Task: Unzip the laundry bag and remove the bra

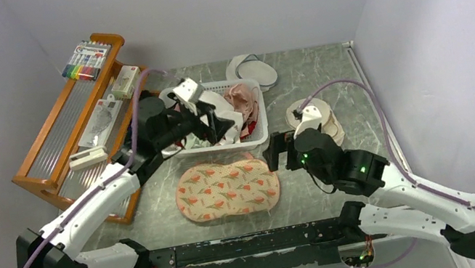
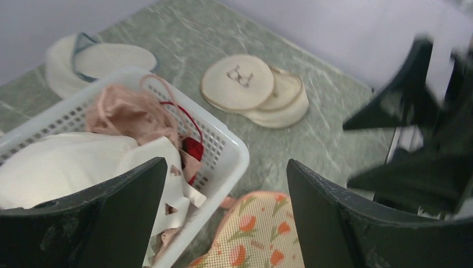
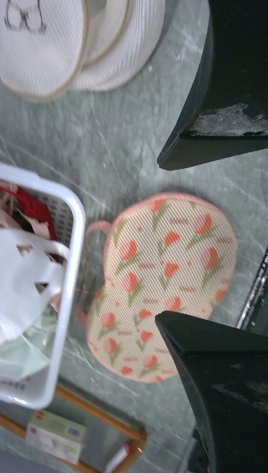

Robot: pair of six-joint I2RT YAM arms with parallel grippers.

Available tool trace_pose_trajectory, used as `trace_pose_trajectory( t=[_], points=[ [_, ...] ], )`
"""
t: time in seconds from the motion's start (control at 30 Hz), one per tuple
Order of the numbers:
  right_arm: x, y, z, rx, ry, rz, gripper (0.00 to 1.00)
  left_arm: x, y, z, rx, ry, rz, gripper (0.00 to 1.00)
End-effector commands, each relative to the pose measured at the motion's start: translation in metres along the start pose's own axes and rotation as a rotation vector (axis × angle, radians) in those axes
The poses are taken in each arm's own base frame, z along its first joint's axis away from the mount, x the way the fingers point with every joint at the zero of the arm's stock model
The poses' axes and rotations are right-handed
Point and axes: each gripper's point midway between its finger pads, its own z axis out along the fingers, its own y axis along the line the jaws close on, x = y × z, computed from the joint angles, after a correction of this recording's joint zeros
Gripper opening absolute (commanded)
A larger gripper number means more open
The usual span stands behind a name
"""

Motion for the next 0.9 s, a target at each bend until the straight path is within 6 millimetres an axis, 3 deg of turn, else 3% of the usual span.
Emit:
trace_pose_trajectory(
  t=[0.0, 0.13, 0.3, 0.6, 0.7, 0.87],
  points=[
    [-0.019, -0.029, -0.001, 0.122, -0.058, -0.018, 1.00, 0.038, -0.037, 0.010, 0.184, 0.031, 0.161, 0.89],
    [-0.028, -0.055, 0.008, 0.155, -0.056, 0.030, 1.00, 0.086, -0.069, 0.005, 0.303, 0.085, 0.344, 0.92],
    [-0.023, -0.078, 0.017, 0.142, -0.018, 0.069, 1.00, 0.140, -0.106, -0.009, 0.464, 0.145, 0.532, 0.89],
    [-0.016, -0.056, 0.021, -0.007, -0.009, 0.119, 1.00, 0.229, -0.151, -0.002, 0.520, 0.344, 0.772, 0.81],
    [-0.009, -0.055, 0.023, -0.018, -0.001, 0.140, 1.00, 0.245, -0.157, -0.001, 0.488, 0.369, 0.869, 0.77],
    [0.001, -0.064, 0.021, 0.016, -0.004, 0.175, 1.00, 0.240, -0.144, 0.014, 0.330, 0.327, 0.958, 0.63]
  ],
)
